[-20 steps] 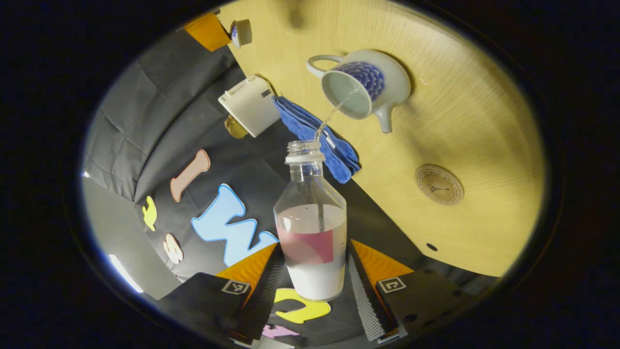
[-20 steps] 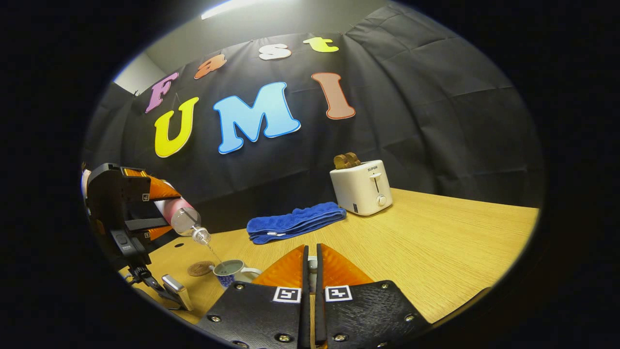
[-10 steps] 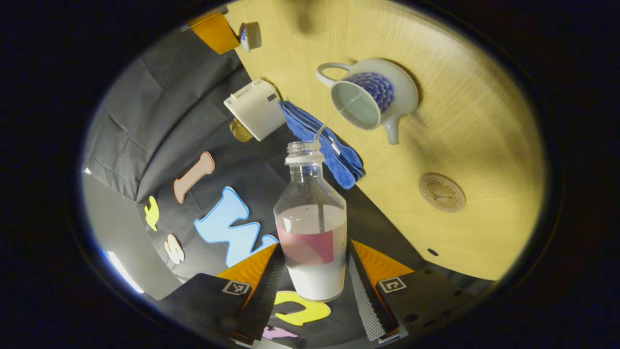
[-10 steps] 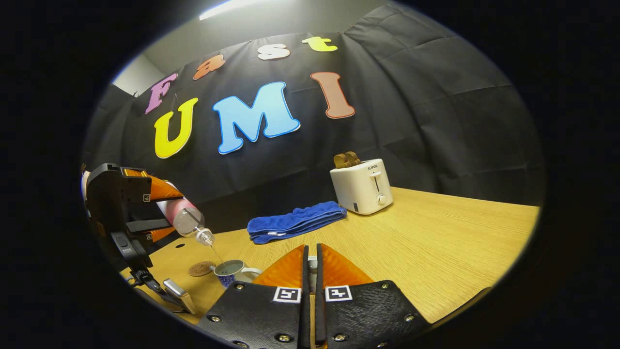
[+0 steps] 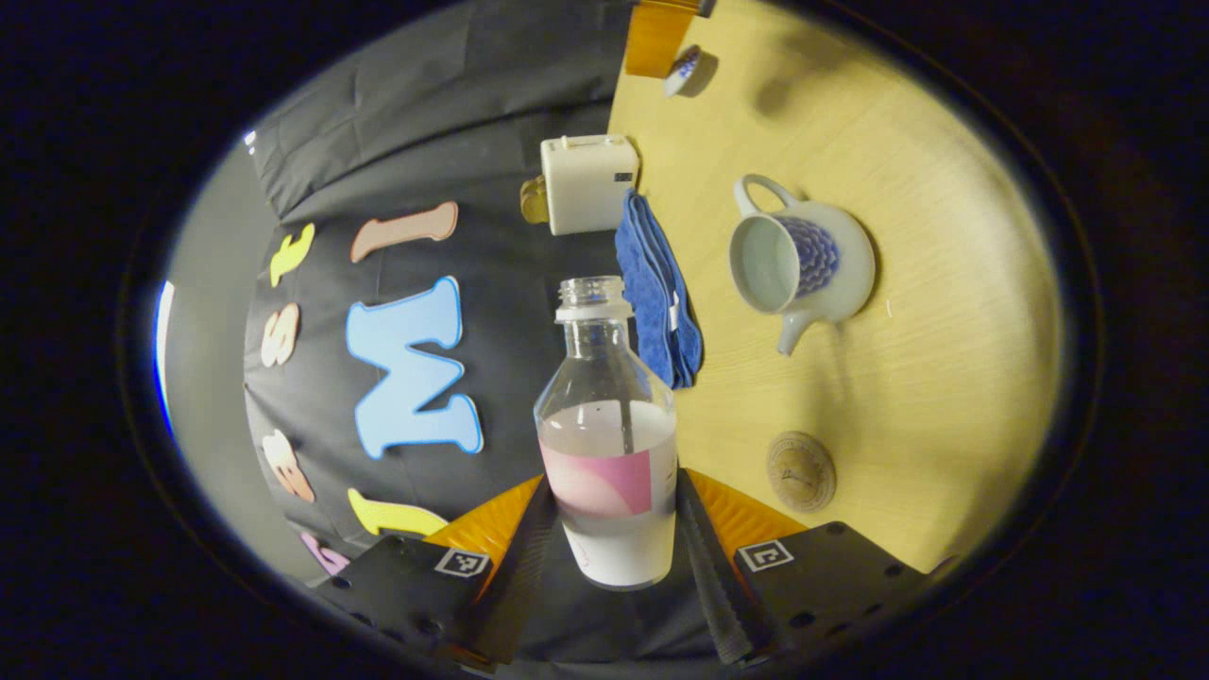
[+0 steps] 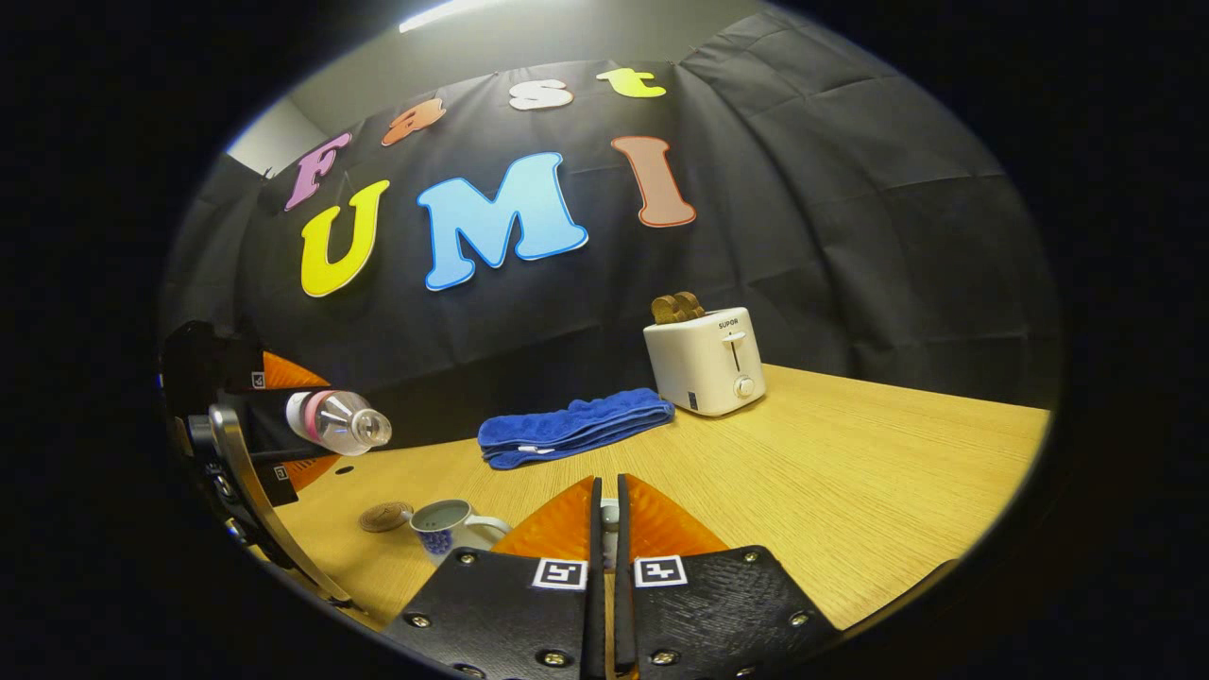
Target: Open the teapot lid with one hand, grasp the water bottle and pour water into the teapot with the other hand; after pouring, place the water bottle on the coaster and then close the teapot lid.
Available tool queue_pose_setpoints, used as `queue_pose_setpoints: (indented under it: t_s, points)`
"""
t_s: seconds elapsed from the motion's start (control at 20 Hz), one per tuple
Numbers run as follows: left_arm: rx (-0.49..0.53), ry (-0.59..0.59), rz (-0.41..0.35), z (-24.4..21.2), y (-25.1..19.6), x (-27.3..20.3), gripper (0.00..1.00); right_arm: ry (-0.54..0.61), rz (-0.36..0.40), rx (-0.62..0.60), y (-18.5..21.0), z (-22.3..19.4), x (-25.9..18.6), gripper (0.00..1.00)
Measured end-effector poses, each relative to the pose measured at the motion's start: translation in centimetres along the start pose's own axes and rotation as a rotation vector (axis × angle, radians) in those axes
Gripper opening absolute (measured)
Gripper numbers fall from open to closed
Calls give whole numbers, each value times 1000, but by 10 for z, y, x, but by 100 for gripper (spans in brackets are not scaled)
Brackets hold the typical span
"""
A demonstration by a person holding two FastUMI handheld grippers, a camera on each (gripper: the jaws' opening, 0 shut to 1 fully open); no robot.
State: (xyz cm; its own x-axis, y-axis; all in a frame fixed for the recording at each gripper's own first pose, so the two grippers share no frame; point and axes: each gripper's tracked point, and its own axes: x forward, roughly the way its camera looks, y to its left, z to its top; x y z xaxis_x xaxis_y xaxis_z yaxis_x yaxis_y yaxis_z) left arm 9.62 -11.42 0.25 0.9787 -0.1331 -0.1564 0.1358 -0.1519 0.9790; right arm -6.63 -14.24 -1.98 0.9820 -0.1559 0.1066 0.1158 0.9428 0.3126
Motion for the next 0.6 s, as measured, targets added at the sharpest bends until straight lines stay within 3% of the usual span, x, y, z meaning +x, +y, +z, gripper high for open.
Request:
queue_pose_setpoints:
  t_s: [0.2,0.6]
  points:
    - [-248,-15,15,-13,-11,-5,87,7,-3,-25,2,-3,1,4]
    - [-898,-28,46,-40,-22,12,87,23,-1,-85,9,-11,5,4]
